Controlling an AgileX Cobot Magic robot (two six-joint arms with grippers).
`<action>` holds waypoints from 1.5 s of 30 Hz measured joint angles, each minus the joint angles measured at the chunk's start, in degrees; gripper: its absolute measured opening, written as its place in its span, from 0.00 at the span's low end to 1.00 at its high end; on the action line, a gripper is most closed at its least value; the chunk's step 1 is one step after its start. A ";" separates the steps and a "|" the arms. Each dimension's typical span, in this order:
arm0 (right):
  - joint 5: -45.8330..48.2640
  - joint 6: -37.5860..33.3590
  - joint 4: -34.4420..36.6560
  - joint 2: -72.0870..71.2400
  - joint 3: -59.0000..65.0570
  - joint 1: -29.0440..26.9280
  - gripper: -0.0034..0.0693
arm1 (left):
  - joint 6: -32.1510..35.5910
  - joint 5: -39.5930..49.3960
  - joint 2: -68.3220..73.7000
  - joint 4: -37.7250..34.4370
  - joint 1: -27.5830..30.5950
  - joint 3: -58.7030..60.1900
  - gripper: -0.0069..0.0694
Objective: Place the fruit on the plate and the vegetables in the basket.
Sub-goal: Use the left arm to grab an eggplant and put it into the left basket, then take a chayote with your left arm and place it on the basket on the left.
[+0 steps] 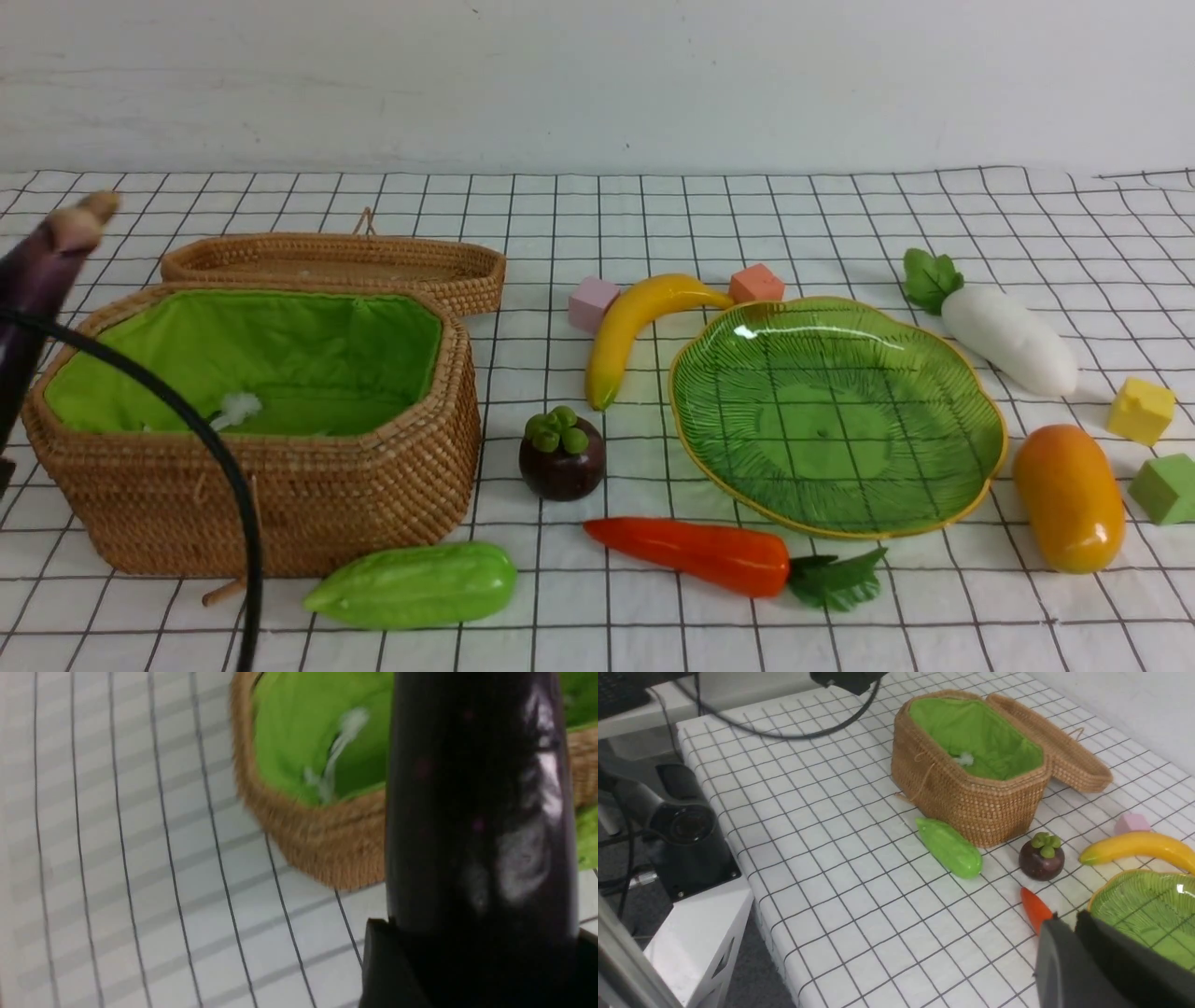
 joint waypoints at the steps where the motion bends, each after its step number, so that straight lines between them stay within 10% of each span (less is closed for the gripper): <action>1: -0.33 0.00 -0.67 0.00 0.00 0.00 0.14 | 3.70 0.00 0.51 -0.79 -0.86 -1.13 0.60; 9: -1.39 3.90 -10.77 0.00 0.00 0.00 0.16 | 30.67 -8.35 15.89 -3.79 -3.86 -4.64 0.60; 15: -3.01 12.47 -16.99 0.00 0.05 0.00 0.16 | 36.18 -18.09 25.82 -2.52 -3.88 -4.64 0.60; 38: -3.23 14.22 -17.74 0.00 0.05 0.00 0.19 | 36.29 -20.06 26.39 9.00 -3.88 -4.64 0.77; 45: -3.23 14.51 -17.85 0.00 0.05 0.00 0.19 | 20.43 -15.57 19.91 -6.20 -3.88 -4.64 0.75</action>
